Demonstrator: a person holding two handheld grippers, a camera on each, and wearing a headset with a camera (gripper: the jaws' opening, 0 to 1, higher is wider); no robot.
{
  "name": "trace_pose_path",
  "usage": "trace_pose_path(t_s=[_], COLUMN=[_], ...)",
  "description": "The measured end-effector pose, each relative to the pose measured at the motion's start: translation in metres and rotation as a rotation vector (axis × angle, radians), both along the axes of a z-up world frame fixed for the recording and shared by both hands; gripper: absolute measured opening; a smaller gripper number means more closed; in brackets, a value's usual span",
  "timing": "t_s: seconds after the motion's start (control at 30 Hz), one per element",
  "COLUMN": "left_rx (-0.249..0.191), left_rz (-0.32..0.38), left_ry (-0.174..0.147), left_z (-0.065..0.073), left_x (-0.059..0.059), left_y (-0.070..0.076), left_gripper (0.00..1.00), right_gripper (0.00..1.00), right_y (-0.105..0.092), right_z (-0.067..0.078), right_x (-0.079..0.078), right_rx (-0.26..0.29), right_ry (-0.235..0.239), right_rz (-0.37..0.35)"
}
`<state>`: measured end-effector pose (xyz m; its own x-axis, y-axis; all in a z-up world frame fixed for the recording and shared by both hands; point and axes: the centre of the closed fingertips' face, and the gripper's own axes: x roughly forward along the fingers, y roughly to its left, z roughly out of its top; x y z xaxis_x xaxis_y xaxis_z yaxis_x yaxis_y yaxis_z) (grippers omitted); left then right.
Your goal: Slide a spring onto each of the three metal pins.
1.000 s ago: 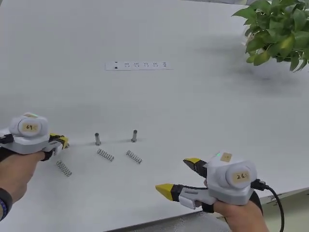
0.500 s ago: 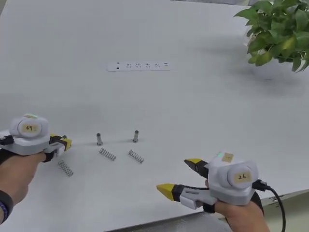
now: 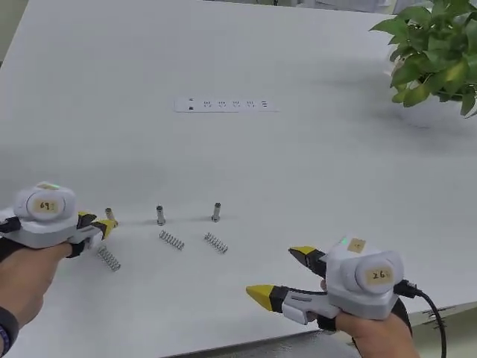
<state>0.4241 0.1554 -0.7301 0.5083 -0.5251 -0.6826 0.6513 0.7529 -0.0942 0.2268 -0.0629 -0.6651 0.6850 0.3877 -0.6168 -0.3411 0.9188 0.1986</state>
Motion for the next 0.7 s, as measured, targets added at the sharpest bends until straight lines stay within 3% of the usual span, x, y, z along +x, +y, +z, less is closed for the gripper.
trace_pose_path(t_s=[0.7], left_rx=[-0.026], left_rz=[0.076], left_ry=[0.016], left_z=[-0.001], left_x=[-0.029], left_y=[0.023], left_gripper=[0.20], right_gripper=[0.64], right_y=[0.001], right_z=[-0.002], right_x=[-0.003], right_rx=[-0.001], right_ry=[0.001], right_rz=[0.018])
